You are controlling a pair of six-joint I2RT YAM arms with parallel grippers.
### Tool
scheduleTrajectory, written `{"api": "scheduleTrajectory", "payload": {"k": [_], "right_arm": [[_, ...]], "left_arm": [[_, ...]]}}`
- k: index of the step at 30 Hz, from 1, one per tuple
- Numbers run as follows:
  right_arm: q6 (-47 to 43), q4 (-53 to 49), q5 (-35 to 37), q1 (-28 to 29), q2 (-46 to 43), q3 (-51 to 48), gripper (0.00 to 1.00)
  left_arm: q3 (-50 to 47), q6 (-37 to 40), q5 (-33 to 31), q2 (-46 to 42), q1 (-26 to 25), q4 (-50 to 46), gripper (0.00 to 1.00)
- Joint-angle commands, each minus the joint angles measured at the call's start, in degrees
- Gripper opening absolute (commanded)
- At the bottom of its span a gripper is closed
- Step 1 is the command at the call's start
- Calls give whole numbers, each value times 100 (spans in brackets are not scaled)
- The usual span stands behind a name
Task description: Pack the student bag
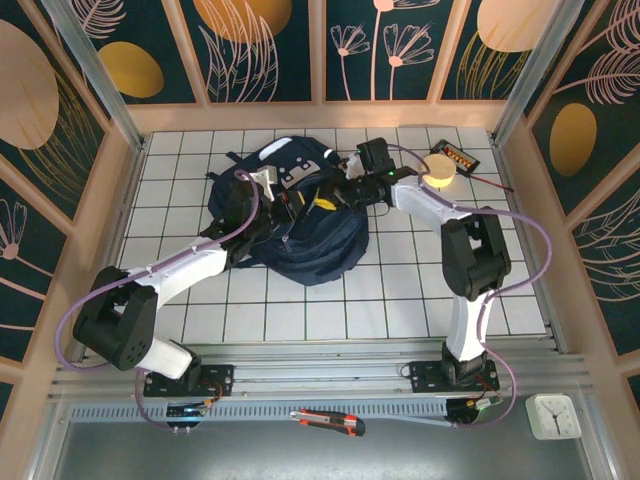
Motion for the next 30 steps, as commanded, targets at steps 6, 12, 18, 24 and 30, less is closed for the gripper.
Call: {"api": "scheduleTrajectory", "payload": {"k": [6, 12, 18, 24, 30], "right_arm": [[221, 394, -189, 100, 269, 432, 48], [-231, -147, 120, 68, -113, 312, 49], [-773, -784, 761, -67, -1043, -303, 50], [-1068, -761, 1570, -270, -2382, -1369, 56], [-1027, -811, 1544, -392, -2814, -1818, 58]], "left_arm": [[247, -65, 200, -33, -2, 605, 0], [357, -40, 248, 74, 9, 618, 0], [517, -21, 321, 221, 5, 598, 0], [555, -40, 376, 348, 9, 563, 0], [543, -62, 389, 311, 5, 562, 0]]}}
